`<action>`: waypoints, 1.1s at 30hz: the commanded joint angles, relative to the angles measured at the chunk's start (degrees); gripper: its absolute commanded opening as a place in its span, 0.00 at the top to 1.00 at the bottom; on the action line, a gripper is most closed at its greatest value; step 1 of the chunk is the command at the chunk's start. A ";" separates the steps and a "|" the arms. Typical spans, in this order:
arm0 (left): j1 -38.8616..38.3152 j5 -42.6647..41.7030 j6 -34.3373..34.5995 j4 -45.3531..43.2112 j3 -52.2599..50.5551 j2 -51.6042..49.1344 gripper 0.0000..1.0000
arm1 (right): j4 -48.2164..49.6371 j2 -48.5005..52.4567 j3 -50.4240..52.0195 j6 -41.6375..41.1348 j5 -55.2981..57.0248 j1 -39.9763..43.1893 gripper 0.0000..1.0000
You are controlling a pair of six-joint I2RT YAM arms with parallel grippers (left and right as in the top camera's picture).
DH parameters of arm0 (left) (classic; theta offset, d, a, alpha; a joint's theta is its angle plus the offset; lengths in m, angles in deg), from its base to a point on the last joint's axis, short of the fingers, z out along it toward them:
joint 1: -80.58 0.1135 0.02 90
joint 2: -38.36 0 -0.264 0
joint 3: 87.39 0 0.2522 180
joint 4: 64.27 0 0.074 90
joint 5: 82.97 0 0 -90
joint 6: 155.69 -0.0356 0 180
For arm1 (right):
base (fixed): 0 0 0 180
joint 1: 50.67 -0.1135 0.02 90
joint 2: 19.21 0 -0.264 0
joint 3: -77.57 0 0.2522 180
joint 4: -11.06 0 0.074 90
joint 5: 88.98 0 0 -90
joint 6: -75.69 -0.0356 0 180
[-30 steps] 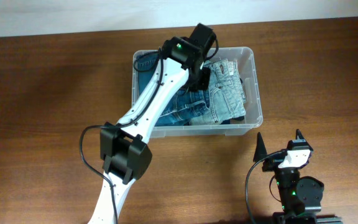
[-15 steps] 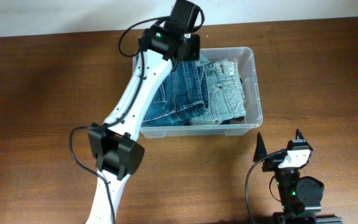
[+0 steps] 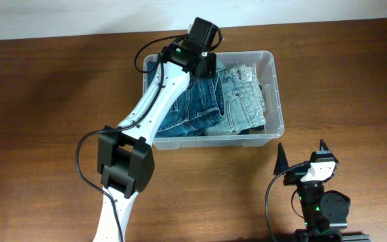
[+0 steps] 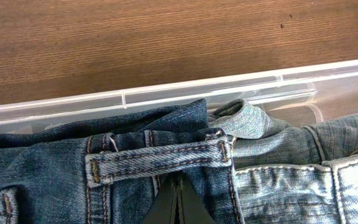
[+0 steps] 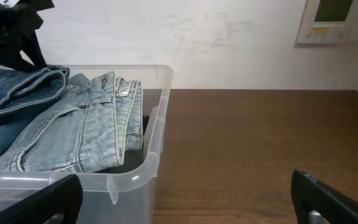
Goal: Pack container
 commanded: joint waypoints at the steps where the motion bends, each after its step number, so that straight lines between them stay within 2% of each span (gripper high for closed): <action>1: 0.00 -0.17 -0.72 2.54 -1.73 0.61 0.98 | -0.28 -0.48 0.28 0.20 0.09 0.37 0.02; 5: -0.02 -1.03 -0.70 2.78 -0.50 6.32 0.98 | -0.28 -0.50 0.28 0.20 0.09 0.37 0.02; 10: -0.81 -9.86 -0.68 8.20 -0.50 13.64 0.98 | -0.28 -0.48 0.28 0.17 0.09 0.37 0.02; 17: -5.22 -12.31 -0.66 22.53 -1.42 12.79 0.98 | -0.28 -0.50 0.28 0.20 0.09 0.37 0.02; 20: -7.04 -12.28 -0.68 25.11 -2.21 11.67 0.98 | -0.28 -0.50 0.28 0.17 0.09 0.37 0.02; 25: -9.11 -12.28 0.02 24.11 -5.14 10.25 0.98 | -0.28 -0.48 0.28 0.20 0.09 0.37 0.02; 27: -9.31 -12.28 0.85 22.82 -7.06 9.81 0.93 | -0.28 -0.50 0.28 0.17 0.09 0.37 0.02; 33: -9.29 -11.74 0.81 19.91 -10.56 7.74 0.92 | -0.28 -0.50 0.28 0.20 0.09 0.37 0.02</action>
